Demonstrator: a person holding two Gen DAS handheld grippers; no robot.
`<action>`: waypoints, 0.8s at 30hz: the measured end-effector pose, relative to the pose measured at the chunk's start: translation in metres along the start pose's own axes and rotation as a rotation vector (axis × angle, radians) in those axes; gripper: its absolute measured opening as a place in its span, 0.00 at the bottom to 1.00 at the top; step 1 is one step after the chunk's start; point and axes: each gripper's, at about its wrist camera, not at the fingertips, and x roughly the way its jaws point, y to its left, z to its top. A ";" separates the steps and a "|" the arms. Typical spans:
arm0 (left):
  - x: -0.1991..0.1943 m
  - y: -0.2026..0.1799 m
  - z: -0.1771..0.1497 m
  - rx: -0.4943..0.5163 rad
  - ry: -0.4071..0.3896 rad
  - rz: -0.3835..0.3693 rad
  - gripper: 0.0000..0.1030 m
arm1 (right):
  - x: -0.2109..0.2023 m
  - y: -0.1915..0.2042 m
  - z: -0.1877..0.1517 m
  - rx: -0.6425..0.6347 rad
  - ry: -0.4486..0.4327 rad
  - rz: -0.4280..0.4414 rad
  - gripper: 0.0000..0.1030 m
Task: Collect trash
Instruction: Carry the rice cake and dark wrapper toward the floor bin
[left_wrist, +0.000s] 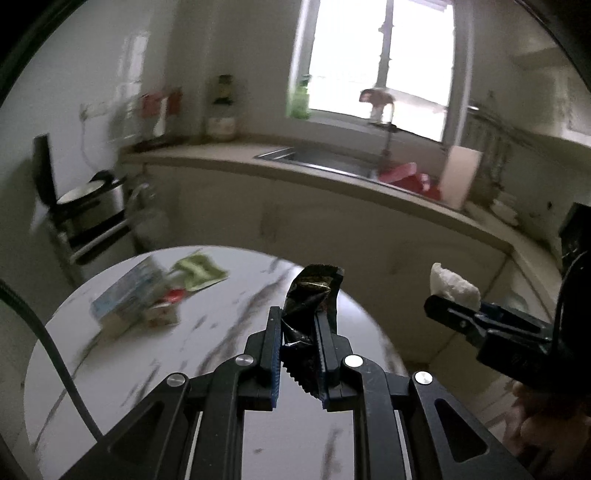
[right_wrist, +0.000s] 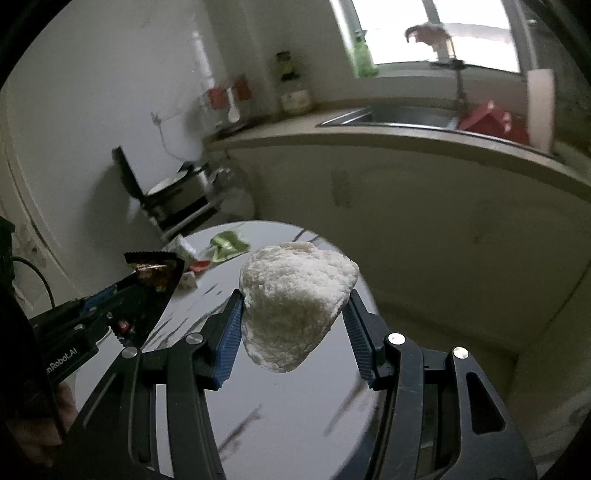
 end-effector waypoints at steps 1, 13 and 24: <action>-0.001 -0.011 0.001 0.013 -0.003 -0.014 0.11 | -0.006 -0.006 -0.001 0.009 -0.008 -0.009 0.48; 0.037 -0.106 0.016 0.118 0.036 -0.161 0.12 | -0.064 -0.110 -0.018 0.145 -0.056 -0.149 0.48; 0.134 -0.176 0.016 0.193 0.161 -0.208 0.12 | -0.051 -0.210 -0.049 0.282 0.001 -0.213 0.48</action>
